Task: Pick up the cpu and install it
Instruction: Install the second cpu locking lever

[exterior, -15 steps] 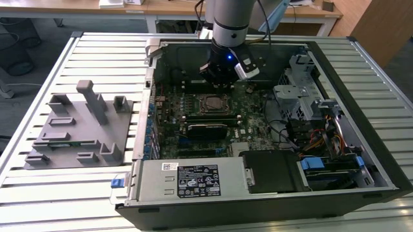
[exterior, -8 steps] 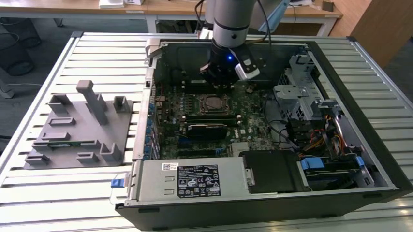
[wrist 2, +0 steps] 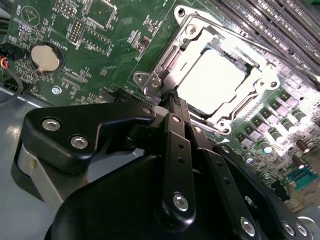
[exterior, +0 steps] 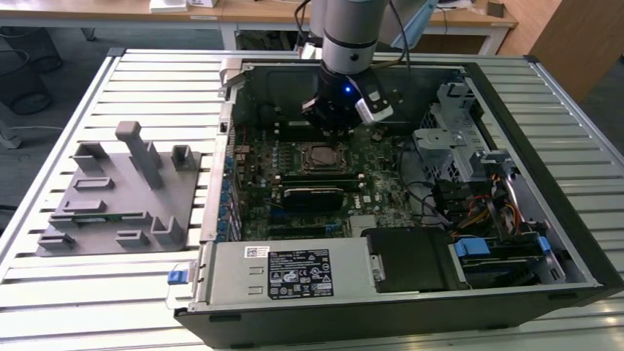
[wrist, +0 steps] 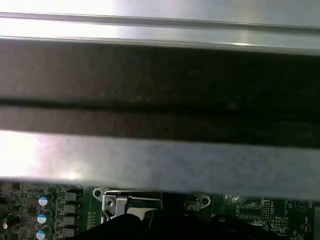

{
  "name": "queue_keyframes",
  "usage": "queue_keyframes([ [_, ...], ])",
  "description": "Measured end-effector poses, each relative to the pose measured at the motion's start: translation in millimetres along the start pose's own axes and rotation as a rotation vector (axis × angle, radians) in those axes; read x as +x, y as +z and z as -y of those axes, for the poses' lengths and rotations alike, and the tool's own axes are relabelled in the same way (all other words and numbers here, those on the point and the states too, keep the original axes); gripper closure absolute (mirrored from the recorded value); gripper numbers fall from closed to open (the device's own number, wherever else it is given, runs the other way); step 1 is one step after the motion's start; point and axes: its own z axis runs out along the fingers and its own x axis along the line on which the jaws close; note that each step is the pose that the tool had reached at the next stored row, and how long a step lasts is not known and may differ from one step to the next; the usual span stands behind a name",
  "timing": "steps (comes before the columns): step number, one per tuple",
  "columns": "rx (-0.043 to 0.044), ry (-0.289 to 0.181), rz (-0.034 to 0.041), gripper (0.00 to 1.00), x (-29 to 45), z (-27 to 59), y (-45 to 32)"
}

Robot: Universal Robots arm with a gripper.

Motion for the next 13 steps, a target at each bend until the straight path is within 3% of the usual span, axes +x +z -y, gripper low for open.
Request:
queue_keyframes([
  [6,0.0001,0.0,-0.0001,0.89,0.1,2.2,-1.3],
  [13,-0.0001,0.0,0.0,0.89,0.4,1.9,-14.3],
])
